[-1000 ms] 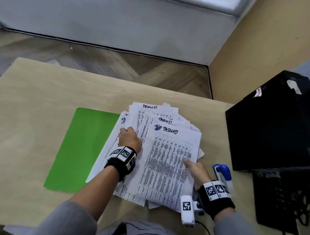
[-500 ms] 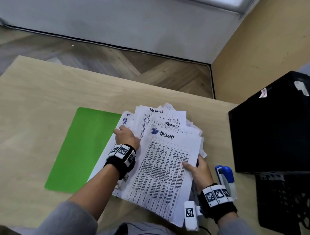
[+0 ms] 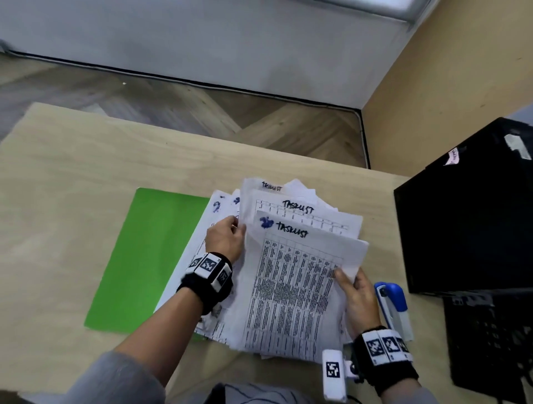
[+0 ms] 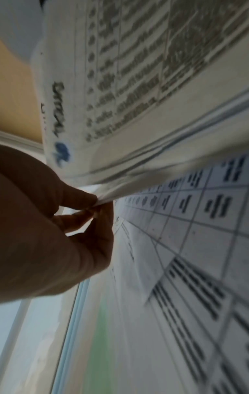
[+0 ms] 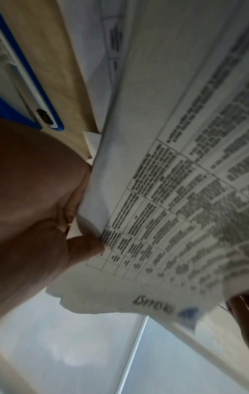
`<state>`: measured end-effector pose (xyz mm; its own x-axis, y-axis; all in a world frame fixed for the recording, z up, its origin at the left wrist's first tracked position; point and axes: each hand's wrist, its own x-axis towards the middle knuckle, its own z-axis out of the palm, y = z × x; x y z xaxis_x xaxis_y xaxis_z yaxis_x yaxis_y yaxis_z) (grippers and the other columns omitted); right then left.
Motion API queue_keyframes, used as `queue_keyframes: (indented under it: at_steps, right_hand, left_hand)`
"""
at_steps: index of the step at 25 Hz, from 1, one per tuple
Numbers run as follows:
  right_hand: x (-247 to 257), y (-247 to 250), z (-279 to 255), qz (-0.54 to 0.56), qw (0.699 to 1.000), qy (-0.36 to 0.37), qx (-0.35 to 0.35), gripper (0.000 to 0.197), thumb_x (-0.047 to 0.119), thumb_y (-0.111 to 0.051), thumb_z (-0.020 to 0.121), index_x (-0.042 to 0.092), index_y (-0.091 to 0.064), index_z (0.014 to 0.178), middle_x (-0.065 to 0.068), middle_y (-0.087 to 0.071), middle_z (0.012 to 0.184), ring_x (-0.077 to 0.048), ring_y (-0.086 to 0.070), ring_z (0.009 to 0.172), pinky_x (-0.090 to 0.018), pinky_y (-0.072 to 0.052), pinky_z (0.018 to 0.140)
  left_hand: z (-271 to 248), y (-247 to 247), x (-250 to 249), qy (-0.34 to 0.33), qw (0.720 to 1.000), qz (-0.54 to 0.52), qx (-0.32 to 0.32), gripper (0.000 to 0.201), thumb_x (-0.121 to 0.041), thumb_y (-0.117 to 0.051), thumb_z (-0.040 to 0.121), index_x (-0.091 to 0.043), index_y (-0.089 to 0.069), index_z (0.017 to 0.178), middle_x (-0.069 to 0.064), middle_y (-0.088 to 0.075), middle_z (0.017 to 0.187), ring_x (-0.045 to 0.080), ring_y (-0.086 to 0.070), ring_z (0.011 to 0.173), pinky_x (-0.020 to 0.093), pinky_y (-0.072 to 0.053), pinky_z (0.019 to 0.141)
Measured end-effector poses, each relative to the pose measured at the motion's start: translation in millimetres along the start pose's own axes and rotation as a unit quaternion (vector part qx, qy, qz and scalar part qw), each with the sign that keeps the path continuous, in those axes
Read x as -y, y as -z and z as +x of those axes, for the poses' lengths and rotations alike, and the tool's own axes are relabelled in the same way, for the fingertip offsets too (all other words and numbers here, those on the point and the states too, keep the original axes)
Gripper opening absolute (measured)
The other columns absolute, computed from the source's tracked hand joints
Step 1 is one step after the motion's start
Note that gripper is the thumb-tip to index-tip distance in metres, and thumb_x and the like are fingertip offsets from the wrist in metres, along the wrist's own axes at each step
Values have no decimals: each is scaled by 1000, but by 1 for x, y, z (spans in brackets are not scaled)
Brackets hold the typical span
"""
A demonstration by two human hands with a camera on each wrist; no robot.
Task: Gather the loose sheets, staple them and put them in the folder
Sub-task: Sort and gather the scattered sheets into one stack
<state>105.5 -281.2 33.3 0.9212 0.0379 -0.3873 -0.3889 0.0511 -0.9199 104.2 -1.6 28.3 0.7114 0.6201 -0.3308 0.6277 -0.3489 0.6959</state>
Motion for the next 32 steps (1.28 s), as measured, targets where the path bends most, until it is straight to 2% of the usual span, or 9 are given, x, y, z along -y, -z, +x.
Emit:
queue_keyframes:
  at_steps: [2, 5, 7, 10, 15, 23, 27, 29, 32]
  right_hand:
    - [0, 4, 4, 32, 999, -26, -8, 72, 45, -85, 63, 9, -65, 121, -12, -72, 116, -29, -64, 112, -44, -48, 99]
    - [-3, 8, 14, 92, 992, -76, -38, 16, 18, -63, 90, 16, -68, 105, -1, -74, 93, -21, -64, 93, -35, -49, 83]
    - [-4, 12, 21, 158, 979, -127, -27, 16, 12, -53, 96, 15, -66, 105, -1, -66, 85, -19, -59, 80, -34, -47, 75]
    - [-1, 14, 30, 176, 968, -175, -20, 36, 14, -55, 94, 6, -56, 129, -9, -62, 99, -26, -59, 91, -44, -45, 92]
    - [2, 7, 41, 152, 970, -188, 7, 51, 17, -58, 90, 2, -48, 138, -19, -65, 113, -34, -61, 103, -54, -45, 99]
    - [-10, 8, 36, 114, 971, -200, 58, 50, 5, -66, 80, 0, -56, 129, -23, -68, 121, -37, -67, 107, -53, -55, 92]
    - [-16, 11, 36, 2, 990, -133, 35, 69, 23, -92, 53, 6, -66, 115, -13, -75, 110, -29, -70, 105, -42, -53, 90]
    - [-14, 14, 34, -68, 994, -88, 14, 41, 10, -85, 67, 5, -71, 105, -12, -77, 100, -32, -71, 98, -37, -53, 84]
    - [-3, 12, 21, -114, 990, -58, 56, 26, -9, -63, 84, 11, -79, 82, 2, -78, 81, -27, -73, 85, -26, -56, 78]
  left_hand:
    - [4, 3, 13, -16, 998, -52, 22, 19, -26, -59, 93, -12, -63, 81, 10, -67, 79, 25, -59, 74, 29, -44, 67]
    - [6, 12, 31, -30, 979, -167, 114, 27, -20, -69, 87, -17, -52, 66, 4, -51, 62, 18, -45, 62, 34, -42, 64]
    - [0, 17, 30, -29, 958, -235, 160, 36, -11, -76, 82, -17, -46, 62, -1, -42, 55, 16, -39, 59, 33, -40, 60]
    - [-11, 20, 21, -5, 918, -336, 212, 45, 2, -76, 77, -17, -39, 59, -11, -40, 49, 9, -39, 47, 19, -42, 51]
    - [-14, 14, 20, 75, 854, -442, 265, 34, 1, -80, 69, -13, -50, 79, 9, -63, 64, 18, -61, 53, 29, -52, 56]
    - [-17, 22, -2, 44, 884, -400, 239, 53, 7, -83, 61, 7, -62, 110, 21, -73, 101, 31, -72, 90, 35, -59, 80]
    - [-4, 14, 6, 36, 992, -105, 66, 58, -20, -88, 66, -5, -57, 112, 9, -66, 105, 26, -64, 94, 41, -55, 88]
    - [2, 6, 14, -34, 994, 94, -34, 60, -27, -85, 68, -9, -52, 114, 9, -56, 109, 27, -55, 101, 43, -49, 91]
    - [13, -6, 1, -83, 994, 70, -10, 38, -18, -75, 79, -6, -56, 110, 13, -60, 108, 31, -57, 100, 39, -47, 88]
